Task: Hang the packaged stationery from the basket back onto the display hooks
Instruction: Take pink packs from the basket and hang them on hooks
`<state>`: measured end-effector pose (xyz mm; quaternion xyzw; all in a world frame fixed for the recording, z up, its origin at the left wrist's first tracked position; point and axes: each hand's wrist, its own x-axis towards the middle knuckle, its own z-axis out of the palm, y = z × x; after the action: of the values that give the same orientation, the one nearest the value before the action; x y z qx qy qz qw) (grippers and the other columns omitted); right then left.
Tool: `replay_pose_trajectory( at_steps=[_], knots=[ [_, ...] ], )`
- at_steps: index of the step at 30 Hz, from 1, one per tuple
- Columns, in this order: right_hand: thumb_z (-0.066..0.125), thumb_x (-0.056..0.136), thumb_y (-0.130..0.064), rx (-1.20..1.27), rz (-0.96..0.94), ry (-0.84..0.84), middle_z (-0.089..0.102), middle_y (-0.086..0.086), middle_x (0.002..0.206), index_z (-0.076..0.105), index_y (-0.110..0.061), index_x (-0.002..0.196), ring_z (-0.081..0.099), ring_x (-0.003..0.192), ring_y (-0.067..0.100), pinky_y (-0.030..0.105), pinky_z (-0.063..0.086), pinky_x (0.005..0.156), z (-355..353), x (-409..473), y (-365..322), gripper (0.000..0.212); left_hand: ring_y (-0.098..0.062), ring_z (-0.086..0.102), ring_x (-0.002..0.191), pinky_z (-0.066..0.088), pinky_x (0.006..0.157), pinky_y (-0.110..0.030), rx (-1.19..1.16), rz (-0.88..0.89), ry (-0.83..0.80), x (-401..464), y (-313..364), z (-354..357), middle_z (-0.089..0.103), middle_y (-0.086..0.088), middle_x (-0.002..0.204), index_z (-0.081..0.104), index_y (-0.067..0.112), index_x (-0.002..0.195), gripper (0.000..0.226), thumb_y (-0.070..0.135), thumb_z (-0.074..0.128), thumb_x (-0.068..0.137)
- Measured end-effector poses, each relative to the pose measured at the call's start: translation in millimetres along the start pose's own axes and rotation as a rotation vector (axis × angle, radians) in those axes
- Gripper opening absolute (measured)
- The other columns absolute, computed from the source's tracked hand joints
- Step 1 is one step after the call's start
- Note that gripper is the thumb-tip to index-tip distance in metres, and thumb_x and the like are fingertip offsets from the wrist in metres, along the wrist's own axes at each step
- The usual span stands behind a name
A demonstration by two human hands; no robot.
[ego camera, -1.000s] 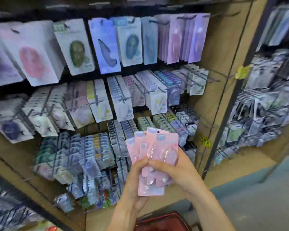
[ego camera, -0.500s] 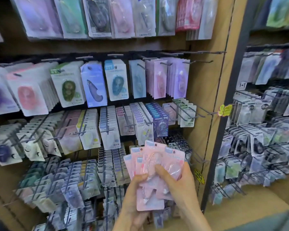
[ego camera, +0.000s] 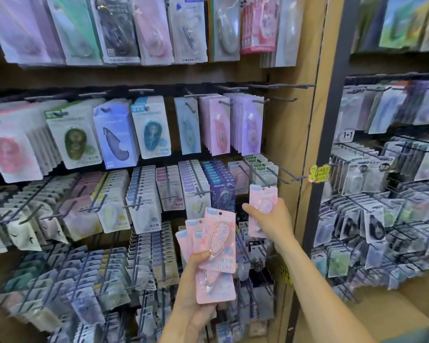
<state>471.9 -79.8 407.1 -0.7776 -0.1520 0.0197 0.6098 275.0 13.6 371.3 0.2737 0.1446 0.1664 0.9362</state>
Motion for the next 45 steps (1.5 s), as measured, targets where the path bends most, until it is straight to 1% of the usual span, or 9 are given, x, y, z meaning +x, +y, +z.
replay_pose_trajectory(
  at_steps=[3,7,17,24,28,31,33,37,45],
  knots=[
    [0.086,0.079,-0.043,-0.010,0.045,-0.026,0.053,-0.002,0.118,0.044,-0.012,0.133,0.054,0.100,0.020,0.023,0.044,0.058,1.1,11.4,1.5,0.075,-0.028,0.074,0.071,0.058,0.055,-0.039,0.006,0.005,0.016,4.3,0.6,1.5,0.076,-0.017,0.104,0.070,0.012,0.120,0.092,0.018,0.101,0.033],
    [0.089,0.073,-0.048,-0.011,0.039,-0.027,0.058,-0.002,0.121,0.047,-0.016,0.131,0.058,0.106,0.020,0.045,0.058,0.088,6.2,17.4,9.5,0.078,-0.028,0.073,0.072,0.050,0.079,-0.043,0.031,0.041,0.030,5.2,3.9,2.2,0.078,-0.016,0.095,0.070,0.011,0.112,0.036,0.014,0.067,0.077],
    [0.085,0.064,-0.064,-0.142,0.035,-0.016,0.062,0.002,0.124,0.049,-0.020,0.128,0.064,0.107,0.024,0.049,0.062,0.081,7.8,26.1,17.8,0.086,-0.023,0.076,0.067,0.052,0.070,-0.040,0.054,0.040,0.059,12.5,5.9,-0.2,0.080,-0.010,0.091,0.069,0.014,0.112,0.032,0.012,0.061,0.081],
    [0.082,0.078,-0.056,-0.195,0.172,-0.093,0.044,0.009,0.156,0.037,-0.010,0.153,0.047,0.140,0.030,0.038,0.044,0.108,36.7,72.0,-12.7,0.099,-0.025,0.077,0.070,0.056,0.069,-0.040,0.087,0.029,0.076,13.8,8.8,-1.9,0.080,-0.011,0.092,0.069,0.015,0.113,0.044,0.004,0.071,0.070],
    [0.088,0.066,-0.060,-0.134,0.318,-0.065,0.052,0.009,0.149,0.045,-0.007,0.148,0.052,0.135,0.029,0.039,0.046,0.107,49.3,93.4,-16.7,0.106,-0.027,0.077,0.071,0.052,0.075,-0.041,0.070,0.038,0.077,15.9,16.5,-5.2,0.079,-0.013,0.094,0.070,0.015,0.114,0.045,0.008,0.070,0.069],
    [0.086,0.068,-0.059,-0.353,0.187,0.113,0.064,0.013,0.129,0.058,-0.006,0.130,0.065,0.114,0.032,0.044,0.057,0.091,37.2,68.6,-10.5,0.087,-0.028,0.076,0.073,0.051,0.076,-0.042,0.059,0.025,0.075,18.4,19.3,-7.8,0.079,-0.014,0.097,0.069,0.014,0.117,0.044,0.008,0.072,0.074],
    [0.080,0.081,-0.051,-0.221,0.104,0.205,0.069,0.011,0.120,0.061,-0.009,0.125,0.068,0.106,0.029,0.042,0.057,0.087,29.0,24.8,-6.3,0.064,-0.027,0.076,0.072,0.053,0.073,-0.041,0.070,0.021,0.086,20.7,17.6,-7.6,0.079,-0.014,0.097,0.069,0.014,0.118,0.050,0.006,0.077,0.069],
    [0.080,0.086,-0.037,0.328,0.175,-0.226,0.080,0.002,0.095,0.075,-0.014,0.105,0.075,0.080,0.010,0.025,0.058,0.067,32.1,-68.6,-1.7,0.029,-0.028,0.076,0.074,0.062,0.061,-0.038,0.086,-0.007,0.076,26.2,9.9,-1.9,0.077,-0.019,0.100,0.073,0.007,0.115,0.066,0.012,0.084,0.050],
    [0.076,0.090,-0.016,0.536,0.150,-0.095,0.079,0.005,0.105,0.070,-0.012,0.112,0.077,0.095,0.021,0.037,0.059,0.080,15.6,-67.6,21.0,0.023,-0.037,0.076,0.092,0.065,0.067,-0.045,0.079,-0.051,0.051,34.7,-3.0,-3.3,0.075,-0.025,0.114,0.071,0.004,0.122,0.047,0.001,0.075,0.075]
  ],
)
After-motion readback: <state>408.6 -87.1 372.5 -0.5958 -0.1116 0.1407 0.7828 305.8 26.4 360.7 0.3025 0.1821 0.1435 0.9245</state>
